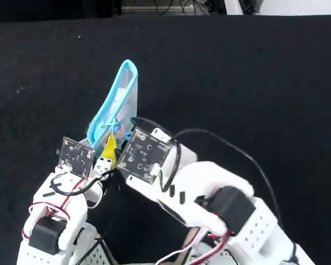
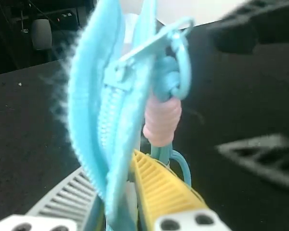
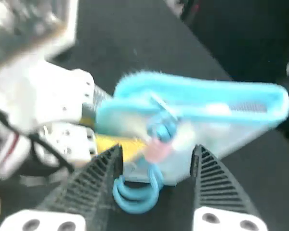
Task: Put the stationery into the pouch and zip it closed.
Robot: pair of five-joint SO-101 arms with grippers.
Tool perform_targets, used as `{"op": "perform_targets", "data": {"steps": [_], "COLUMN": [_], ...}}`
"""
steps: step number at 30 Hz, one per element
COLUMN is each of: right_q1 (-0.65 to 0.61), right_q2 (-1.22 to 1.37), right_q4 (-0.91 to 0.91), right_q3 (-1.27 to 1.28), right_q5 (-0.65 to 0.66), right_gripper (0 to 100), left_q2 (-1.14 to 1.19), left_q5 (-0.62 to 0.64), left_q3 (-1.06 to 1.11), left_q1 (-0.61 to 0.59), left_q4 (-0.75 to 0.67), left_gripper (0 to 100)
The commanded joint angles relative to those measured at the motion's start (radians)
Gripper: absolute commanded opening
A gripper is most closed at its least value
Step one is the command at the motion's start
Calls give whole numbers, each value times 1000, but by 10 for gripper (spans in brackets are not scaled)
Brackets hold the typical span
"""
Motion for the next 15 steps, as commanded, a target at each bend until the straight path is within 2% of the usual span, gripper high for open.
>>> {"op": "perform_targets", "data": {"steps": [1,6,15], "right_q1": [-17,-15,74], "right_q2": [2,1,-87], "right_q4": [-230,-463,-479], "right_q3": [114,272,272], "right_q5": [-6,-34,-186], "right_gripper": [219,219,219], "left_q2": [6,6,6], "left_q5": [11,11,9], "left_q3": [7,8,22], "left_q1": [-18,-25,-19], "left_q4": [9,11,5], "left_gripper": [30,30,30]}}
